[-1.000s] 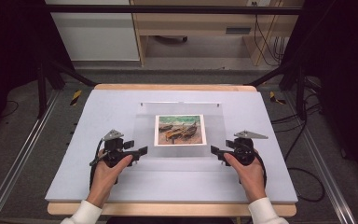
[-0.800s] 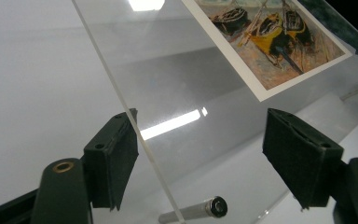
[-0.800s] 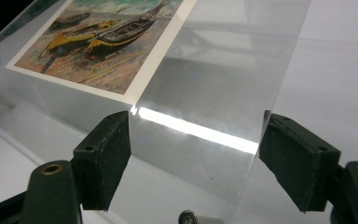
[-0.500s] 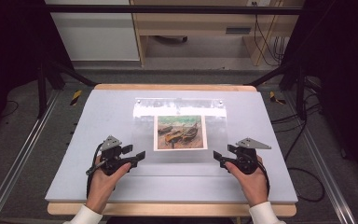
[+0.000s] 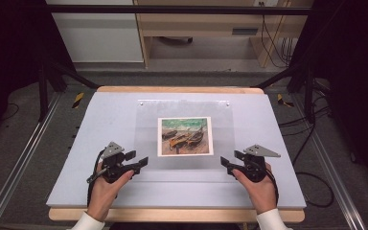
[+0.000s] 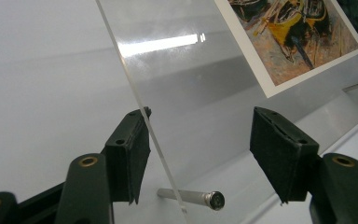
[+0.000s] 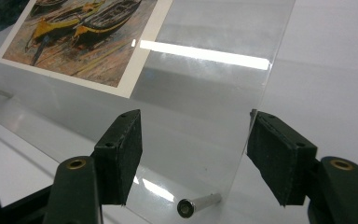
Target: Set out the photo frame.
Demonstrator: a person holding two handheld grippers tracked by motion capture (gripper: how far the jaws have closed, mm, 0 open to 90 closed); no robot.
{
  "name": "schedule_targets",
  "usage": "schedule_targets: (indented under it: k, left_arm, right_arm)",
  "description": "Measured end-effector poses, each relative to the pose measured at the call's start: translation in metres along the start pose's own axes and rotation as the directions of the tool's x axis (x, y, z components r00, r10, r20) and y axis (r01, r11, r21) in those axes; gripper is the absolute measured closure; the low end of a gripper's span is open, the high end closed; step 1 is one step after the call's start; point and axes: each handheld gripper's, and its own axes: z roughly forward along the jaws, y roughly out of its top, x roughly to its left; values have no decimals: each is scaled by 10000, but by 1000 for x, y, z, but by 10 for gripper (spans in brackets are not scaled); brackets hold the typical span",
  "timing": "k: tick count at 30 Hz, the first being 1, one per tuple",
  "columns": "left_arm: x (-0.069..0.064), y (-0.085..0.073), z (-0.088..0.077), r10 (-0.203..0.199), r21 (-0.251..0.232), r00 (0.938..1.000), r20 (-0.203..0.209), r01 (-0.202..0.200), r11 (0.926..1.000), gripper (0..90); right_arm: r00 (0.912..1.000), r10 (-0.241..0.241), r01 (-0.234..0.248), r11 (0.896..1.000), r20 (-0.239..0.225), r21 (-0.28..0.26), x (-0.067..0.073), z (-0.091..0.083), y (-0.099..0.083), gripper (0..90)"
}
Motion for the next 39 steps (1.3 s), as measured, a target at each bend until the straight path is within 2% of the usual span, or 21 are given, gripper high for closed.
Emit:
schedule_targets:
  k: [16,33,39]
  left_arm:
    - [-2,-4,-4,39,-62,10000,-45,-39,10000,410]
    - [-8,-11,-14,171,-25,9996,-240,-172,9998,479]
    - [-11,-12,-16,373,77,9987,-361,-371,9993,495]
  right_arm:
    - [10000,1,0,10000,77,-75,2,-4,-3,392]
    - [9997,-80,83,9999,238,-122,6,-15,-9,493]
    - [9994,-72,76,9999,330,-112,8,-19,-12,526]
